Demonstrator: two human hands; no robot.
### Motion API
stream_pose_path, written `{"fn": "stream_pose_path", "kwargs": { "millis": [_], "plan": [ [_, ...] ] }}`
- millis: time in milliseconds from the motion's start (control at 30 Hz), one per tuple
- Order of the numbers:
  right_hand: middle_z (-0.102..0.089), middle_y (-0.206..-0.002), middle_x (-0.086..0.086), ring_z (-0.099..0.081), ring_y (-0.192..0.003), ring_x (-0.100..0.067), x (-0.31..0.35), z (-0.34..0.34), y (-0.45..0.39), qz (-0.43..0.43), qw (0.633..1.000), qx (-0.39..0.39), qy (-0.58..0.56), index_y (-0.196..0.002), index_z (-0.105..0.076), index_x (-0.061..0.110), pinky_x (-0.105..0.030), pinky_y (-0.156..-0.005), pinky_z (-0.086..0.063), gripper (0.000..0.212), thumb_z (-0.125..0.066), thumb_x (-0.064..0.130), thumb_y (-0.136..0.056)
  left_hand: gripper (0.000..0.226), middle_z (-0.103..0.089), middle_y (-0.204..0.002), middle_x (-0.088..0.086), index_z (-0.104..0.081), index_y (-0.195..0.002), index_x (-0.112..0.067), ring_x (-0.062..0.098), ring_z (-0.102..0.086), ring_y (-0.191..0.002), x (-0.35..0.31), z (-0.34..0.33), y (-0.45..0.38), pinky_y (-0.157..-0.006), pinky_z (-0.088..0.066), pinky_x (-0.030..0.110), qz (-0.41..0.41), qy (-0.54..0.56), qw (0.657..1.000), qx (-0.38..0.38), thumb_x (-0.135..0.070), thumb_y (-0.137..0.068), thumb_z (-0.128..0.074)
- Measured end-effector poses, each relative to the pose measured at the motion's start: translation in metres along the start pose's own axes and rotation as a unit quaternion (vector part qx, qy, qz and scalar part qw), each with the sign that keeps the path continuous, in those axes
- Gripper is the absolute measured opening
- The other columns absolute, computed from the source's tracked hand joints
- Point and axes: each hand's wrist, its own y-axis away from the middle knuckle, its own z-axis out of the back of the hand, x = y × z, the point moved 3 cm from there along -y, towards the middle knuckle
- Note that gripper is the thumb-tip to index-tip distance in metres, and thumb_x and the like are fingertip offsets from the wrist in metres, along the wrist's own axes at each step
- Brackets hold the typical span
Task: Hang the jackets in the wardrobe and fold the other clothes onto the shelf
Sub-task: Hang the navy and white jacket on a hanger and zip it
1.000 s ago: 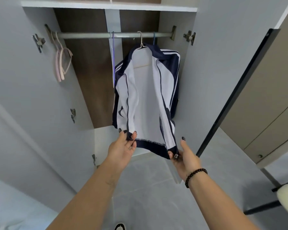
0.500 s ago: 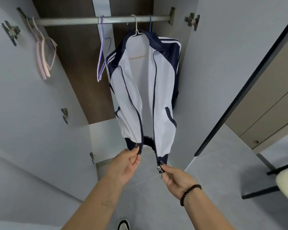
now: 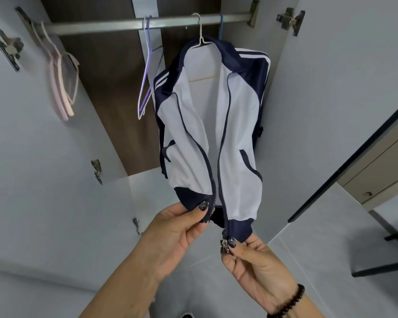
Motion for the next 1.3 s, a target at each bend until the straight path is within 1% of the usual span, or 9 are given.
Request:
{"fn": "stream_pose_path", "kwargs": {
  "millis": [133, 233, 367, 533, 667, 833, 900, 1067, 1300],
  "plan": [
    [-0.071, -0.082, -0.015, -0.068, -0.064, -0.018, -0.006, -0.021, -0.014, 0.024, 0.999, 0.029, -0.026, -0.091, -0.074, -0.001, -0.026, -0.058, -0.057, 0.033, -0.071, -0.014, -0.061, 0.025, -0.075, -0.09, 0.006, -0.08, -0.084, -0.01, 0.01, -0.072, -0.081, -0.017, 0.0, 0.004, -0.063, -0.056, 0.017, -0.003, 0.012, 1.0, 0.015, -0.011, -0.059, -0.077],
    [-0.072, -0.083, -0.011, -0.069, -0.066, -0.016, -0.011, -0.033, -0.024, 0.036, 0.998, 0.025, -0.05, -0.087, -0.076, 0.004, -0.028, -0.063, -0.059, 0.03, -0.059, -0.011, -0.066, 0.019, -0.073, -0.078, 0.001, -0.079, -0.074, -0.016, 0.005, -0.067, -0.067, -0.025, 0.001, 0.007, -0.055, -0.052, 0.013, 0.005, -0.001, 1.0, 0.009, -0.018, -0.055, -0.08],
    [-0.073, -0.09, -0.012, -0.07, -0.076, -0.018, -0.012, -0.045, -0.034, 0.06, 0.997, 0.011, -0.05, -0.086, -0.076, 0.007, -0.031, -0.074, -0.058, 0.026, -0.064, -0.005, -0.066, 0.015, -0.07, -0.072, -0.004, -0.078, -0.069, -0.018, 0.002, -0.06, -0.059, -0.027, 0.001, 0.003, -0.052, -0.046, 0.011, -0.001, 0.021, 1.0, -0.01, -0.018, -0.054, -0.081],
    [-0.072, -0.098, -0.016, -0.071, -0.082, -0.022, -0.01, -0.055, -0.041, 0.081, 0.995, 0.015, -0.064, -0.096, -0.073, 0.001, -0.029, -0.071, -0.059, 0.029, -0.062, -0.005, -0.069, 0.017, -0.073, -0.077, -0.001, -0.08, -0.076, -0.016, 0.002, -0.062, -0.061, -0.024, -0.002, -0.006, -0.055, -0.047, 0.011, -0.013, 0.04, 0.999, 0.001, -0.018, -0.059, -0.08],
    [-0.072, -0.095, -0.017, -0.071, -0.08, -0.023, -0.008, -0.058, -0.045, 0.081, 0.995, 0.008, -0.063, -0.092, -0.074, 0.001, -0.03, -0.071, -0.059, 0.027, -0.057, -0.006, -0.072, 0.017, -0.074, -0.077, 0.001, -0.08, -0.074, -0.014, 0.004, -0.066, -0.061, -0.026, -0.006, -0.01, -0.054, -0.049, 0.012, -0.032, 0.046, 0.998, 0.004, -0.017, -0.058, -0.079],
    [-0.073, -0.092, -0.014, -0.071, -0.077, -0.02, -0.004, -0.061, -0.048, 0.088, 0.995, -0.009, -0.047, -0.088, -0.076, 0.004, -0.028, -0.069, -0.059, 0.027, -0.062, -0.005, -0.065, 0.015, -0.074, -0.074, 0.002, -0.08, -0.07, -0.015, 0.006, -0.068, -0.061, -0.029, -0.008, -0.014, -0.053, -0.049, 0.013, -0.066, 0.047, 0.996, -0.021, -0.017, -0.055, -0.078],
    [-0.073, -0.092, -0.014, -0.071, -0.077, -0.02, -0.004, -0.062, -0.048, 0.09, 0.995, -0.012, -0.045, -0.089, -0.076, 0.004, -0.027, -0.069, -0.059, 0.029, -0.063, -0.005, -0.064, 0.019, -0.075, -0.079, 0.004, -0.08, -0.075, -0.014, 0.007, -0.069, -0.065, -0.028, -0.007, -0.016, -0.055, -0.05, 0.014, -0.079, 0.047, 0.995, -0.03, -0.017, -0.056, -0.078],
    [-0.074, -0.092, -0.013, -0.071, -0.077, -0.019, -0.002, -0.061, -0.049, 0.097, 0.994, -0.02, -0.034, -0.088, -0.077, 0.005, -0.026, -0.067, -0.058, 0.03, -0.064, -0.005, -0.063, 0.034, -0.074, -0.103, 0.013, -0.078, -0.096, -0.009, 0.016, -0.072, -0.089, -0.026, -0.007, -0.019, -0.07, -0.054, 0.017, -0.103, 0.036, 0.993, -0.033, -0.016, -0.063, -0.078],
    [-0.074, -0.093, -0.012, -0.072, -0.079, -0.017, -0.001, -0.063, -0.048, 0.131, 0.989, -0.055, -0.026, -0.089, -0.077, 0.007, -0.025, -0.068, -0.058, 0.031, -0.067, -0.002, -0.062, 0.037, -0.075, -0.102, 0.012, -0.078, -0.097, -0.012, 0.018, -0.071, -0.093, -0.025, -0.009, -0.019, -0.074, -0.053, 0.017, -0.144, 0.0, 0.988, -0.046, -0.022, -0.061, -0.079]
  ]
}}
